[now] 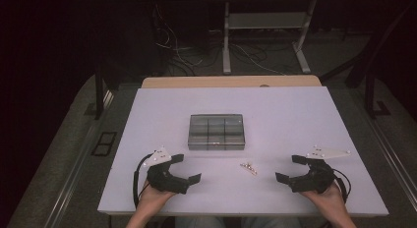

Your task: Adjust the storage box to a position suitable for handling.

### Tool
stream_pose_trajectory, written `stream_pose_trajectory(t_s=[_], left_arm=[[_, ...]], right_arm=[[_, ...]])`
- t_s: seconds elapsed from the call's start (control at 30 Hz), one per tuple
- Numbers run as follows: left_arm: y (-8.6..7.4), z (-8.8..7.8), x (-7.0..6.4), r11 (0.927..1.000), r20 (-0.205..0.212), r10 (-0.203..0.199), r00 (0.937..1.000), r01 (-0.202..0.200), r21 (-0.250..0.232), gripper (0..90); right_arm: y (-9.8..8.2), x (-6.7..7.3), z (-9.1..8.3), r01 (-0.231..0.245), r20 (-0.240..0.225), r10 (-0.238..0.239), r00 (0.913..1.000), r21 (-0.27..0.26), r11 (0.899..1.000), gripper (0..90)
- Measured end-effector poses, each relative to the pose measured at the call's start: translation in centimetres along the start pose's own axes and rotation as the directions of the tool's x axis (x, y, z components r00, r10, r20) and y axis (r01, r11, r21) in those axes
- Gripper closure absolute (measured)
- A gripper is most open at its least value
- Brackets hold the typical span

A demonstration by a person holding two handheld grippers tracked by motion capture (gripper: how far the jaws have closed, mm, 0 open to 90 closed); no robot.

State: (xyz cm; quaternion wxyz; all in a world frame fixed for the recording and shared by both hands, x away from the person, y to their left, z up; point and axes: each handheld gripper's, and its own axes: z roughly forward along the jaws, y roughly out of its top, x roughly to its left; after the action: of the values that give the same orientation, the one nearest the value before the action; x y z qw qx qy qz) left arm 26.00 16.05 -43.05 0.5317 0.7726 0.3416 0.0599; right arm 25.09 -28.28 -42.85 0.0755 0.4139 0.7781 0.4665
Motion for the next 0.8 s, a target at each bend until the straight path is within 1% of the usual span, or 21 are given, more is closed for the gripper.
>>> stream_pose_trajectory(t_s=[0.2,0.3,0.37,0.47,0.53,0.7,0.8], left_arm=[[0.03,0.01,0.03,1.0,0.004,-0.005,1.0,0.005,0.0,0.0],[0.09,0.01,-0.12,0.9999,0.02,-0.007,0.9998,0.007,0.011,0.0],[0.09,-0.04,-0.23,0.9999,0.018,-0.001,0.9998,0.0,0.015,0.0],[0.1,-0.16,-0.36,1.0,0.017,-0.004,0.9998,0.004,0.009,0.0],[0.15,-0.36,-0.5,0.9999,0.01,-0.01,0.9999,0.01,0.002,0.0],[0.44,-0.6,-0.63,0.9999,-0.005,-0.012,0.9999,0.012,0.011,0.0],[0.68,-0.8,-0.67,0.9999,-0.013,-0.016,0.9998,0.016,0.004,0.0]], right_arm=[[-0.05,0.03,0.0,0.008,-0.002,-0.008,1.0,0.003,1.0,0.7],[-0.02,0.06,-0.07,0.007,-0.002,-0.007,1.0,0.006,1.0,0.8],[-0.01,0.09,-0.17,0.005,-0.004,-0.005,1.0,0.004,1.0,0.8],[-0.03,0.15,-0.28,0.004,-0.004,-0.004,1.0,0.0,1.0,0.7],[-0.06,0.2,-0.28,0.007,-0.007,-0.007,0.9999,-0.001,1.0,0.7],[-0.06,0.31,-0.21,0.006,-0.013,-0.006,0.9999,0.007,1.0,0.8],[-0.07,0.32,-0.22,0.004,-0.013,-0.004,0.9999,0.006,1.0,0.7]])
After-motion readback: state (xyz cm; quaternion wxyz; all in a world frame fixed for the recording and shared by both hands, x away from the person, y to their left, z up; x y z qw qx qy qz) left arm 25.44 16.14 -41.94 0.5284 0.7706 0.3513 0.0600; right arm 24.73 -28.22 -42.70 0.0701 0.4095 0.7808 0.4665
